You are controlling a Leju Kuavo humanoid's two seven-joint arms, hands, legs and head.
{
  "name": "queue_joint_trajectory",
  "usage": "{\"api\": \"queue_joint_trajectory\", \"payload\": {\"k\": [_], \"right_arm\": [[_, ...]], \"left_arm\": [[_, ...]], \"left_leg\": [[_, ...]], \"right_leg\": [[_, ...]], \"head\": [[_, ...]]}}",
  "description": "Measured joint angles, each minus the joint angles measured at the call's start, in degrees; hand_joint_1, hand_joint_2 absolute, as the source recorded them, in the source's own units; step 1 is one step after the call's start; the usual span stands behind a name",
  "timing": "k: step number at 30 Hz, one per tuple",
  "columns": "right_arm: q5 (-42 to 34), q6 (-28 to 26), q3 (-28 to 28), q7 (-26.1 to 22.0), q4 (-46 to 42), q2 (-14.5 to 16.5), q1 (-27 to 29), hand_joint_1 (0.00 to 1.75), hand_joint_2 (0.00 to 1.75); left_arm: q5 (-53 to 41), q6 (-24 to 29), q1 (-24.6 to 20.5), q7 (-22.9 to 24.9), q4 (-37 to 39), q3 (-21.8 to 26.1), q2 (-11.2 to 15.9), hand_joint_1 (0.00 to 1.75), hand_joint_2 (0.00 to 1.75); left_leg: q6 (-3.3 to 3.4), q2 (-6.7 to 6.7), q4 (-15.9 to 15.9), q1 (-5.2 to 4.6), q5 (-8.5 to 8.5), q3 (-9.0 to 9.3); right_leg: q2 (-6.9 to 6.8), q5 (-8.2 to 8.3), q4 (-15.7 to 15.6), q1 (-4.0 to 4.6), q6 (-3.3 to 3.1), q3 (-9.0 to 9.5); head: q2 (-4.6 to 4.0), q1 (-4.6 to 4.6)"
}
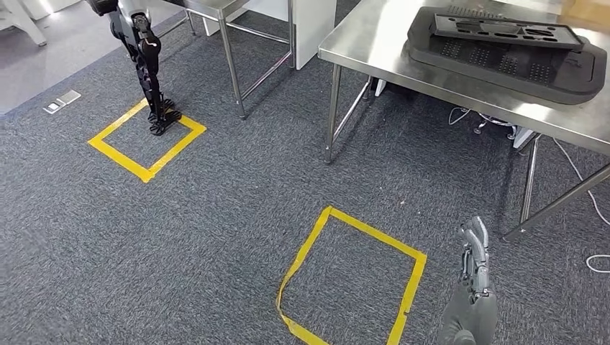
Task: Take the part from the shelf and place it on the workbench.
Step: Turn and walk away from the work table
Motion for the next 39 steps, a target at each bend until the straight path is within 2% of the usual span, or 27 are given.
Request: {"api": "queue_joint_trajectory", "payload": {"k": [2,4,5,6,7,8,10,12,13,15,17,19,21,22,23,24,26,28,30,31,33,34,35,36,37,38,39], "right_arm": [[0.0,0.1,0.0,0.0,0.0,0.0,-0.1,0.0,0.0],[-0.1,0.1,0.0,0.0,0.0,0.1,0.0,0.0,0.0],[-0.1,0.2,-0.1,0.0,0.0,0.1,0.1,0.0,0.0],[-0.2,0.2,-0.1,0.0,0.0,0.1,0.0,0.0,0.0],[-0.2,0.2,-0.1,0.0,0.0,0.2,0.0,0.0,0.0],[-0.2,0.3,-0.1,0.0,0.1,0.2,0.0,0.0,0.0],[-0.3,0.6,-0.2,-0.1,0.1,0.2,0.0,0.0,0.0],[-0.4,0.9,-0.2,-0.1,0.1,0.2,0.0,0.0,0.0],[-0.4,1.0,-0.2,-0.1,0.1,0.2,-0.1,0.0,0.0],[-0.4,1.2,-0.2,-0.1,0.1,0.2,-0.1,0.0,0.0],[-0.3,1.3,-0.2,-0.1,0.1,0.2,-0.2,0.0,0.0],[-0.1,1.3,-0.2,-0.1,0.1,0.2,-0.2,0.0,0.0],[0.3,1.3,-0.3,-0.1,0.2,0.1,-0.1,0.0,0.0],[0.4,1.3,-0.3,-0.1,0.2,0.1,0.0,0.0,0.0],[0.6,1.3,-0.3,-0.1,0.3,0.1,0.0,0.0,0.0],[0.7,1.3,-0.3,-0.1,0.3,0.1,-0.1,0.0,0.0],[0.8,1.3,-0.2,-0.1,0.3,0.1,-0.1,0.0,0.0],[0.9,1.3,-0.2,-0.1,0.3,0.1,-0.1,0.0,0.0],[1.0,1.3,-0.2,0.0,0.3,0.0,-0.1,0.0,0.0],[1.0,1.3,-0.2,0.0,0.3,0.0,-0.2,0.0,0.0],[1.1,1.3,-0.2,0.0,0.3,0.0,-0.1,0.0,0.0],[1.1,1.3,-0.2,0.0,0.4,0.0,0.0,0.0,0.0],[1.2,1.3,-0.2,0.0,0.4,0.0,0.1,0.0,0.0],[1.2,1.2,-0.2,0.1,0.4,0.0,0.1,0.0,0.0],[1.3,1.2,-0.2,0.1,0.5,0.0,0.1,0.0,0.0],[1.3,1.2,-0.2,0.2,0.5,0.0,0.1,0.0,0.0],[1.3,1.1,-0.2,0.3,0.6,0.0,0.1,0.0,0.0]], "left_arm": [[0.0,0.1,0.1,0.0,0.0,0.0,0.0,0.0,0.0],[0.0,0.2,0.0,0.0,0.0,0.0,0.0,0.0,0.0],[0.0,0.3,-0.1,0.1,0.0,0.0,-0.1,0.0,0.0],[0.0,0.3,-0.1,0.2,0.0,0.0,-0.1,0.0,0.0],[0.0,0.3,0.0,0.3,0.0,0.0,-0.1,0.0,0.0],[0.0,0.3,0.0,0.3,0.0,0.0,-0.1,0.0,0.0],[0.0,0.4,-0.1,0.4,0.0,0.0,-0.2,0.0,0.0],[0.0,0.4,-0.2,0.5,0.0,0.0,-0.3,0.0,0.0],[0.0,0.4,-0.2,0.5,0.0,0.0,-0.3,0.0,0.0],[-0.1,0.4,-0.2,0.6,0.0,0.0,-0.2,0.0,0.0],[-0.1,0.4,-0.2,0.2,0.0,0.0,-0.2,0.0,0.0],[0.0,0.4,-0.4,-0.8,0.0,0.0,-0.2,0.0,0.0],[0.0,0.4,-0.5,-1.6,0.0,0.0,-0.2,0.0,0.0],[0.0,0.4,-0.4,-1.8,0.0,0.0,-0.2,0.0,0.0],[0.1,0.3,-0.4,-1.9,0.0,0.0,-0.2,0.0,0.0],[0.1,0.3,-0.3,-1.9,0.0,0.0,-0.2,0.0,0.0],[0.1,0.3,-0.3,-2.0,0.0,0.0,-0.2,0.0,0.0],[0.1,0.4,-0.3,-2.0,0.0,0.0,-0.2,0.0,0.0],[0.2,0.4,-0.1,-2.0,0.0,0.0,-0.2,0.0,0.0],[0.2,0.4,0.0,-2.0,0.0,0.0,-0.2,0.0,0.0],[0.2,0.4,0.1,-2.0,0.0,0.0,-0.2,0.0,0.0],[0.2,0.3,0.1,-2.0,0.0,0.0,-0.2,0.0,0.0],[0.2,0.3,0.0,-2.0,0.0,0.0,-0.2,0.0,0.0],[0.2,0.2,-0.1,-2.2,0.0,-0.1,-0.3,0.0,0.0],[0.2,0.0,-0.1,-2.3,0.0,-0.1,-0.3,0.0,0.0],[0.2,-0.1,0.0,-2.5,0.0,-0.1,-0.3,0.0,0.0],[0.2,-0.1,0.0,-2.7,0.0,-0.1,-0.3,0.0,0.0]], "left_leg": [[-0.46,2.75,2.5,-0.22,-1.74,-1.22],[-0.78,6.4,9.3,-0.21,-5.7,-4.21],[-1.0,7.16,13.0,-0.01,-7.35,-5.89],[-1.23,7.52,15.5,0.26,-8.14,-6.97],[-1.5,7.78,15.9,0.55,-7.81,-6.94],[-1.78,8.23,13.9,0.85,-6.52,-5.69],[-2.26,10.54,6.2,1.17,-3.38,-1.1],[-2.01,12.05,1.3,1.04,-2.13,1.72],[-1.69,11.99,0.7,0.8,-2.2,1.93],[-0.78,10.53,0.5,0.57,-1.95,1.6],[0.12,9.21,0.3,0.59,-1.53,1.35],[0.78,7.87,0.3,0.63,-1.21,1.02],[1.12,6.26,0.3,0.55,-0.98,0.65],[1.17,5.4,0.3,0.52,-0.88,0.54],[1.15,4.53,0.3,0.51,-0.76,0.49],[1.05,3.65,0.3,0.53,-0.63,0.47],[0.6,1.96,0.3,0.45,-0.34,0.39],[-0.03,0.74,0.3,0.29,-0.02,0.19],[-0.76,-0.06,0.0,0.39,0.42,-0.06],[-1.01,0.63,0.2,0.43,0.32,-0.33],[-1.28,4.05,3.4,0.33,-1.97,-1.87],[-1.36,5.97,6.6,0.29,-3.98,-3.25],[-1.51,7.02,10.4,0.33,-6.02,-4.84],[-1.67,7.4,13.6,0.43,-7.42,-6.19],[-1.8,7.56,15.4,0.51,-7.92,-6.84],[-1.93,7.8,15.2,0.58,-7.39,-6.45],[-2.0,8.24,13.0,0.63,-6.11,-5.1]], "right_leg": [[-1.68,0.48,-0.6,-0.39,-0.78,0.38],[-3.47,0.54,-0.8,-0.4,-1.16,0.52],[-4.44,0.52,-0.8,-0.34,-1.22,0.52],[-5.38,0.49,-0.8,-0.32,-1.24,0.51],[-6.26,0.43,-0.8,-0.36,-1.2,0.5],[-7.06,0.34,-0.7,-0.44,-1.09,0.54],[-8.45,-0.09,-0.4,-0.42,-0.53,0.63],[-9.5,-0.65,0.0,-0.19,0.23,0.57],[-9.99,-0.82,0.1,-0.09,0.53,0.66],[-10.61,-0.96,0.2,-0.29,1.08,0.9],[-8.21,-2.34,2.4,-0.55,1.31,-0.1],[-4.62,-5.41,8.9,-0.68,0.85,-3.29],[-3.47,-7.76,16.0,-0.68,0.62,-6.99],[-3.35,-7.81,17.2,-0.69,0.82,-7.74],[-3.23,-6.98,16.2,-0.72,1.17,-7.38],[-2.83,-5.43,12.9,-0.79,1.58,-5.82],[-0.47,-2.46,4.8,-0.96,1.97,-1.93],[0.9,-1.24,1.0,-0.84,1.51,-0.28],[-0.27,-0.82,0.9,-0.64,0.63,-0.18],[-0.95,-0.55,0.7,-0.74,0.16,-0.04],[-2.51,-0.07,0.4,-1.03,-0.8,0.12],[-3.33,-0.01,0.4,-0.91,-1.06,0.13],[-4.2,-0.01,0.4,-0.73,-1.24,0.09],[-5.12,-0.04,0.4,-0.59,-1.26,0.06],[-6.04,-0.07,0.4,-0.51,-1.28,0.02],[-6.89,-0.11,0.4,-0.49,-1.3,0.01],[-7.64,-0.18,0.5,-0.49,-1.27,0.07]], "head": [[0.0,-0.15],[0.0,-0.29],[0.0,-0.32],[0.0,-0.31],[0.0,-0.33],[0.0,-0.33],[0.0,-0.36],[0.0,-0.19],[0.0,-0.04],[0.0,0.11],[0.0,0.16],[0.0,0.28],[0.0,0.28],[0.0,0.28],[0.0,0.27],[0.0,0.29],[0.0,0.29],[0.0,0.21],[0.0,0.18],[0.0,0.15],[0.0,-0.27],[0.0,-0.48],[0.0,-0.63],[0.0,-0.66],[0.0,-0.63],[0.0,-0.67],[0.0,-0.67]]}}
